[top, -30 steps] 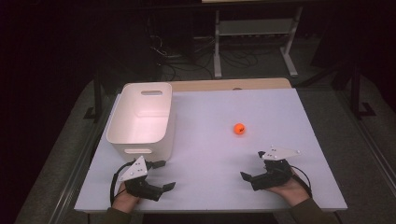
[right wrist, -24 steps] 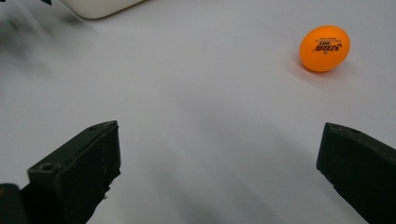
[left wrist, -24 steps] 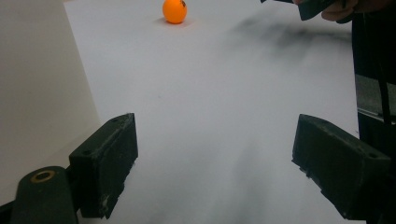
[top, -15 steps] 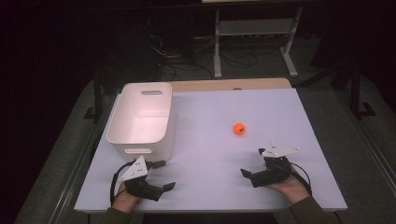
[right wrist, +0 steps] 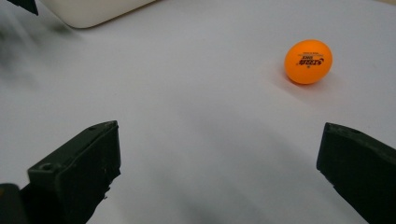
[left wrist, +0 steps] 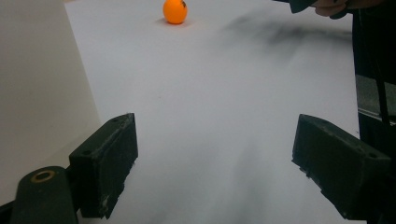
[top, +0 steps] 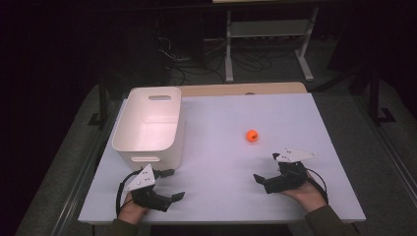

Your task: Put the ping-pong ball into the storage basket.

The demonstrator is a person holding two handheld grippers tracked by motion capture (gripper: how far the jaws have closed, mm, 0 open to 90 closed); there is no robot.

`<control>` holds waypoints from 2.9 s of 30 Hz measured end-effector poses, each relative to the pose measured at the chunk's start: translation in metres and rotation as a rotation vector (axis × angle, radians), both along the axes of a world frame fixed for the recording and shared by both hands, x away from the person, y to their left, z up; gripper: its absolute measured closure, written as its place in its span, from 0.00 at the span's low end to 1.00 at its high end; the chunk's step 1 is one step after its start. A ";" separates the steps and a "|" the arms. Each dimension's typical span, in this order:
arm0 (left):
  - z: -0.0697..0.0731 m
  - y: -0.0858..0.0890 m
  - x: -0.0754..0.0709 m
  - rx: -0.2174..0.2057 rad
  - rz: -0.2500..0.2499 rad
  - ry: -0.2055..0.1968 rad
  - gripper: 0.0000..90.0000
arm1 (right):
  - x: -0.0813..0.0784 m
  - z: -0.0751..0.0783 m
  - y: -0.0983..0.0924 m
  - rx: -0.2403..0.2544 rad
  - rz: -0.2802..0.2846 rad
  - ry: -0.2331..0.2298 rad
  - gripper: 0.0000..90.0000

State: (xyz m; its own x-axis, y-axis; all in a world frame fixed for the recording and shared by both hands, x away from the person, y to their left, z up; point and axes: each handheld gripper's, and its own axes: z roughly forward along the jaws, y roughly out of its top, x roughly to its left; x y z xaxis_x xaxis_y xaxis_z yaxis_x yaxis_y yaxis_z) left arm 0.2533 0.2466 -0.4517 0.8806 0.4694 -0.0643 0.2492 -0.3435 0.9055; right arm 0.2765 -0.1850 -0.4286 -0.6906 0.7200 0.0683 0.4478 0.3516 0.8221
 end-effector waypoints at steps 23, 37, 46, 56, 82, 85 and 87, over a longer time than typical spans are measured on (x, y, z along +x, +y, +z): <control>0.000 0.000 0.000 -0.002 0.001 -0.002 0.16 | 0.012 0.005 -0.004 0.009 -0.022 -0.013 0.00; 0.000 0.000 0.000 -0.005 0.001 -0.003 0.16 | 0.020 0.008 -0.005 0.015 -0.031 -0.014 0.00; 0.000 0.001 0.000 -0.005 0.000 -0.002 0.16 | 0.024 0.010 -0.007 0.014 -0.037 -0.016 0.00; 0.000 0.001 0.000 -0.008 0.001 0.001 0.16 | 0.032 0.011 -0.009 0.013 -0.045 -0.016 0.00; 0.000 0.001 0.000 -0.008 0.000 0.000 0.16 | 0.047 0.016 -0.015 0.022 -0.065 -0.019 0.00; 0.000 0.001 0.000 -0.007 0.000 0.000 0.16 | 0.049 0.017 -0.016 0.020 -0.066 -0.023 0.00; 0.000 0.001 0.000 -0.008 -0.001 -0.001 0.16 | 0.050 0.018 -0.015 0.024 -0.071 -0.022 0.00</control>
State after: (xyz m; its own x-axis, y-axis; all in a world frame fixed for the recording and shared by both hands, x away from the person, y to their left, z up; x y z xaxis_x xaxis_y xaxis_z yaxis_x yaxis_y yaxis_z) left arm 0.2537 0.2474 -0.4518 0.8810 0.4684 -0.0672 0.2482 -0.3365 0.9084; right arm 0.3270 -0.2005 -0.4104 -0.6395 0.7654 0.0720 0.4530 0.2995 0.8397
